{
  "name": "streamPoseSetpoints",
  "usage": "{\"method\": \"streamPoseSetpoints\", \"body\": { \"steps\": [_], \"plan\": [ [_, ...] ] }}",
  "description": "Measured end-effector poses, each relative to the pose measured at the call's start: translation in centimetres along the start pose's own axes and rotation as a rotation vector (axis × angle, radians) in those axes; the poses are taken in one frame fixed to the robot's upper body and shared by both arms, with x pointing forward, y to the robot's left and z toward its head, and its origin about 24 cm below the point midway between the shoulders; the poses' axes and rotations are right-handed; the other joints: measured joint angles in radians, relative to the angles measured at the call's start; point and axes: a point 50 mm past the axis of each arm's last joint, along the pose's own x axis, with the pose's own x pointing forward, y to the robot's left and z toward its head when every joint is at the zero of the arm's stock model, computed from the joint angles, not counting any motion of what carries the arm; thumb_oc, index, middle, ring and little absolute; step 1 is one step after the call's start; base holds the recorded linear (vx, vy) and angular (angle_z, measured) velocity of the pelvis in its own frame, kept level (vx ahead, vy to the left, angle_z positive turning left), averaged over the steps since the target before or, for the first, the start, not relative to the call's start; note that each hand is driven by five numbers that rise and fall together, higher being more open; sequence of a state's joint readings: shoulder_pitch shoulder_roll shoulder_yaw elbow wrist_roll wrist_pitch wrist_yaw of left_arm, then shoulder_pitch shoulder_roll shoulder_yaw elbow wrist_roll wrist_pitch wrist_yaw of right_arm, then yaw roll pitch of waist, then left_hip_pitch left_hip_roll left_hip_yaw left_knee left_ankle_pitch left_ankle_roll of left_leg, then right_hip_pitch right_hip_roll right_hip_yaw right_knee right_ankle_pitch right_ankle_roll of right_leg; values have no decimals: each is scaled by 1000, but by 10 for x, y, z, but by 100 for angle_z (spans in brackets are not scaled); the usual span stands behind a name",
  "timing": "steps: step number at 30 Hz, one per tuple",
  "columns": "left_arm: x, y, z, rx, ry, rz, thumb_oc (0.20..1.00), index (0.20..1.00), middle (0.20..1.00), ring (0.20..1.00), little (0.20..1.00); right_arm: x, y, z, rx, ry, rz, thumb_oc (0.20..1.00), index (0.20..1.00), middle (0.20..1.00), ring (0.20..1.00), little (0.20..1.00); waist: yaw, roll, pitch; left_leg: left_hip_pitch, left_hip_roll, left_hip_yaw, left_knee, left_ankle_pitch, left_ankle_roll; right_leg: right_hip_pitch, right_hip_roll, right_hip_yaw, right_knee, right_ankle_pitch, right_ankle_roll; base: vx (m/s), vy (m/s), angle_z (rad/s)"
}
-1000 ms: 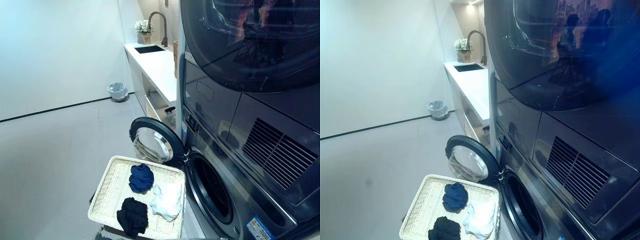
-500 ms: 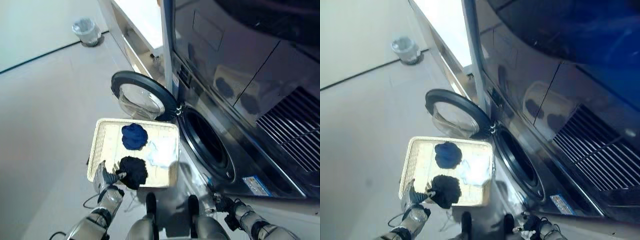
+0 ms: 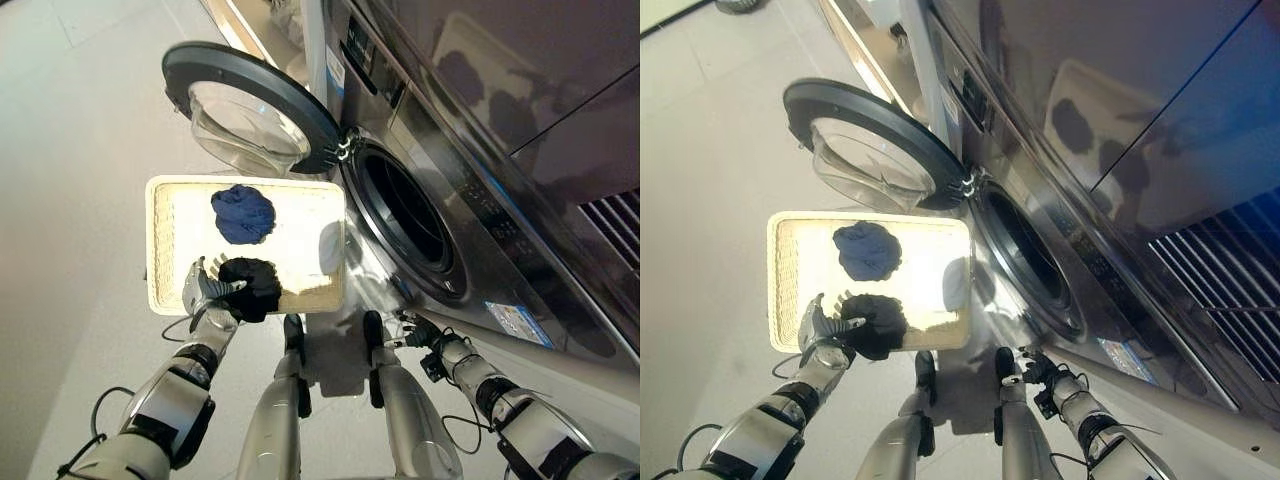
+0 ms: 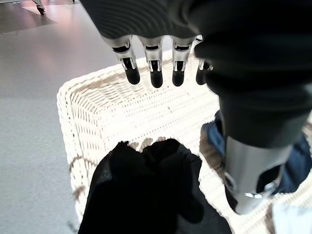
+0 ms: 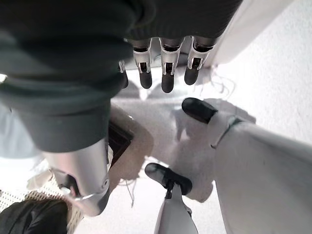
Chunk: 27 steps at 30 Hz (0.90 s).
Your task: Put the clothes into the washing machine.
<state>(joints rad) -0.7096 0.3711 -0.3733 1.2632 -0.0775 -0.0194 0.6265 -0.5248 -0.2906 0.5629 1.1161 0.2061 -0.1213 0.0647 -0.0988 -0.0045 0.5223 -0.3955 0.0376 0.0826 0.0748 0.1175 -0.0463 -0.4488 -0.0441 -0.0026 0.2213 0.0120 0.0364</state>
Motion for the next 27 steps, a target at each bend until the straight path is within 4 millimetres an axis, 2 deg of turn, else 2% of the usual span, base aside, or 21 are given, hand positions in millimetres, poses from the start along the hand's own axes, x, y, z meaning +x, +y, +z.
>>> {"method": "streamPoseSetpoints", "body": {
  "steps": [2, 5, 10, 17, 19, 21, 22, 23, 24, 27],
  "plan": [
    [8, 11, 7, -7, 25, 26, 1000, 1000, 1000, 1000, 1000, 3, -1, 17, 7, -57, -7, 1000, 1000, 1000, 1000, 1000, -18, -8, 3, -77, 0, 0, 20, 1, 1, -81, 1, 5, 32, 0, -1, -11, 0, -2],
    [10, 13, 9, 2, 55, 24, 1000, 1000, 1000, 1000, 1000, 2, 0, 18, 33, -70, -14, 1000, 1000, 1000, 1000, 1000, -36, -25, 7, -128, -2, 4, 47, 0, 0, -139, 0, 16, 61, 1, -1, -37, 4, -5],
    [18, 24, 25, 26, 63, 55, 1000, 1000, 1000, 1000, 1000, 0, -7, 27, 58, -118, -28, 1000, 1000, 1000, 1000, 1000, -75, -37, 8, -237, -5, 12, 83, 1, 2, -246, -4, 27, 84, 14, 5, -27, 10, -5],
    [32, 50, 48, -9, 68, 113, 1000, 1000, 1000, 1000, 1000, -4, -12, 42, 109, -199, -39, 1000, 1000, 1000, 1000, 1000, -90, -47, 7, -370, -6, 18, 144, -10, 9, -382, -7, 37, 137, 13, 4, -25, -9, -3],
    [37, 62, 49, -10, 76, 136, 1000, 1000, 1000, 1000, 1000, -4, -12, 49, 130, -229, -35, 1000, 1000, 1000, 1000, 1000, -109, -60, 7, -407, -7, 19, 169, -12, 12, -416, -9, 39, 155, 14, 4, -33, -5, 0],
    [38, 66, 52, -15, 72, 143, 1000, 1000, 1000, 1000, 1000, -5, -14, 50, 130, -240, -37, 1000, 1000, 1000, 1000, 1000, -109, -64, 6, -421, -7, 21, 175, -13, 12, -429, -9, 42, 157, 13, 5, -38, -12, -2],
    [39, 67, 55, -22, 68, 144, 821, 821, 821, 821, 821, -6, -15, 52, 135, -247, -38, 1000, 1000, 1000, 1000, 1000, -108, -64, 5, -430, -7, 21, 177, -13, 12, -438, -9, 43, 158, 14, 6, -46, -19, -1],
    [40, 69, 57, -34, 66, 149, 583, 583, 583, 583, 583, -6, -15, 54, 146, -260, -36, 1000, 1000, 1000, 1000, 1000, -108, -67, 3, -442, -7, 21, 180, -17, 10, -452, -9, 44, 158, 8, 12, -46, -17, -2],
    [41, 72, 60, -39, 60, 158, 200, 200, 200, 200, 200, -7, -16, 57, 152, -273, -36, 1000, 1000, 1000, 1000, 1000, -107, -67, 3, -454, -8, 19, 183, -17, 10, -465, -9, 46, 158, 8, 9, -42, -16, -3],
    [45, 87, 63, -90, 54, 206, 200, 200, 200, 200, 200, -8, -16, 64, 158, -306, -30, 1000, 1000, 1000, 1000, 1000, -107, -68, 2, -488, -10, 18, 194, -17, 10, -499, -11, 47, 163, 13, 7, -37, -23, -7]
  ]
}}
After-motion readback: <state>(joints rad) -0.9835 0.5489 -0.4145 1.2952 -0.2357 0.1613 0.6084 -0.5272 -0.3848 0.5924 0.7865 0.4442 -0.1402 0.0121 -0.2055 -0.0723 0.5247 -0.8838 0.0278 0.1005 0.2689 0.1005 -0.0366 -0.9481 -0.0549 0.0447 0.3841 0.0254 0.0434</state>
